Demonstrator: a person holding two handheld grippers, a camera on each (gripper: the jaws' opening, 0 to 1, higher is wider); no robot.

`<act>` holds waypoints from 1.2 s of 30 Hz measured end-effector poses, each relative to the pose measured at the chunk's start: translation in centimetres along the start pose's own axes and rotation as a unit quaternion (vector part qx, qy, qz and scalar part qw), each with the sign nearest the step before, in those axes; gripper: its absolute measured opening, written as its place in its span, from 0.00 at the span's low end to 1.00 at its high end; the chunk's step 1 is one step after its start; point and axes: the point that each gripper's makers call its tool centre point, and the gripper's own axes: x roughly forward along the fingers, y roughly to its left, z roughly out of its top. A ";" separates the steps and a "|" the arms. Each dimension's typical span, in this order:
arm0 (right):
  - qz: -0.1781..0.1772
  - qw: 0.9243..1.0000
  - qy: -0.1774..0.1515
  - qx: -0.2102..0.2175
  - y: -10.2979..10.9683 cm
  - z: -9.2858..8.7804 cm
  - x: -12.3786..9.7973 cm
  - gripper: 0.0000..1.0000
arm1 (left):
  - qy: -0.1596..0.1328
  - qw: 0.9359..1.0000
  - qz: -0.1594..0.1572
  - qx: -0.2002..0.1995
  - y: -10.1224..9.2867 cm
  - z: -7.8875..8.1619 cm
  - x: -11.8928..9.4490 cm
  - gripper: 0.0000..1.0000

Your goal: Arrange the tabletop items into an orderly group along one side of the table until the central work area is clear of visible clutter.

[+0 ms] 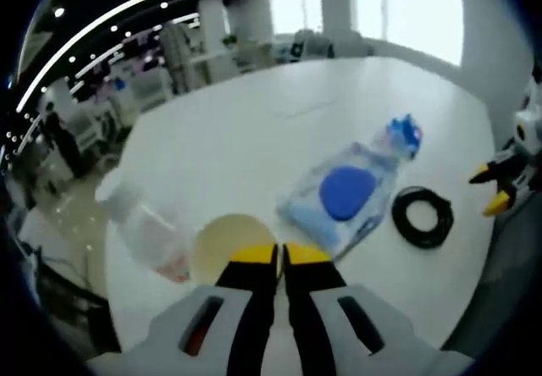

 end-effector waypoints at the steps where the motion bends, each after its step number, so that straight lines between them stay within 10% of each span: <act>1: 0.000 1.000 -0.001 0.000 0.0 0.0 0.0 0.49 | -0.001 1.000 0.000 0.002 0.0 0.3 0.3 0.00; 36: -0.010 0.999 -0.021 0.029 -0.6 0.8 -0.7 0.51 | 0.042 0.998 0.012 0.038 0.5 -0.1 4.9 0.01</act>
